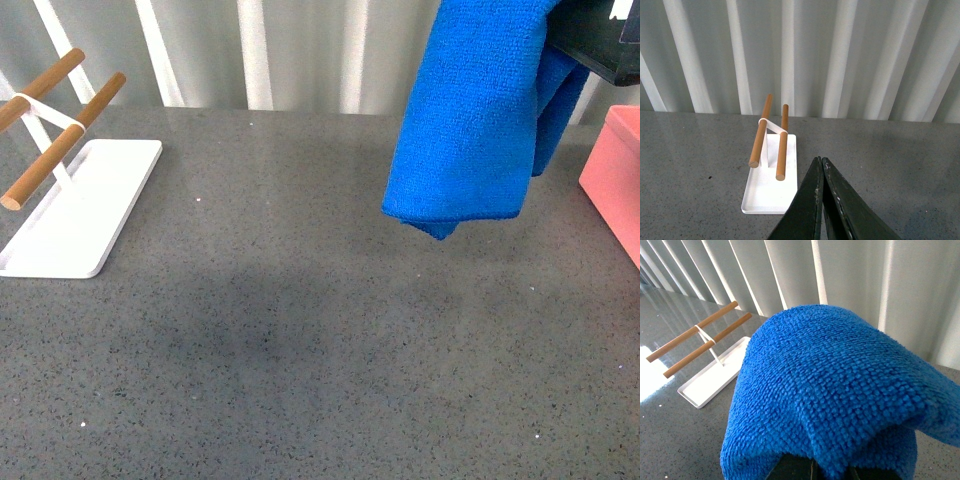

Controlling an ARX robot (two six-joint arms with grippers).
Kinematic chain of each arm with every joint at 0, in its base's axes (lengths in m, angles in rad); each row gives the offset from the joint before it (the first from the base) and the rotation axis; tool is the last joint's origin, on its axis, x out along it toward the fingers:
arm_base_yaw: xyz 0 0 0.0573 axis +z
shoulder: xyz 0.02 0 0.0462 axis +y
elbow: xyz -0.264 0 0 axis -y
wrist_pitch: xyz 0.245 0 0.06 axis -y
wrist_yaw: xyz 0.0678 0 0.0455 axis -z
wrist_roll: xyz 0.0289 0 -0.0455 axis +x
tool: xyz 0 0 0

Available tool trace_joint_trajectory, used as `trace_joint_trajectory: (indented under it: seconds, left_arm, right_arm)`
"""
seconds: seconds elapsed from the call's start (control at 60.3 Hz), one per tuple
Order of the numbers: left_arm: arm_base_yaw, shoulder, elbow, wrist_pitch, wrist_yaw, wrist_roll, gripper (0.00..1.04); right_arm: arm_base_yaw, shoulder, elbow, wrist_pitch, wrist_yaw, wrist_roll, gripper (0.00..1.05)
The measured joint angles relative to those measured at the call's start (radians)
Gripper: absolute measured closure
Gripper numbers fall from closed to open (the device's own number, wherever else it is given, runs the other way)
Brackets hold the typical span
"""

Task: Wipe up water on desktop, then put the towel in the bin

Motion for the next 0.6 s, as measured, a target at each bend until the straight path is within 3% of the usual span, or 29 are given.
trace_joint_trajectory:
  seconds: [0.216, 0.332, 0.514, 0.597]
  left_arm:
    - [0.000, -0.050, 0.000, -0.050, 0.000, 0.000, 1.01]
    - [0.000, -0.193, 0.000, -0.219, 0.000, 0.000, 1.01]
    - [0.000, -0.220, 0.000, -0.226, 0.000, 0.000, 1.01]
    - [0.000, -0.220, 0.000, -0.226, 0.000, 0.000, 0.99]
  right_arm:
    - [0.000, 0.000, 0.000, -0.019, 0.010, -0.001, 1.02]
    - [0.002, 0.000, 0.000, -0.032, 0.018, -0.005, 1.02]
    - [0.010, 0.002, 0.000, -0.069, 0.040, -0.012, 1.02]
    - [0.017, 0.022, 0.019, -0.140, 0.099, -0.017, 1.02]
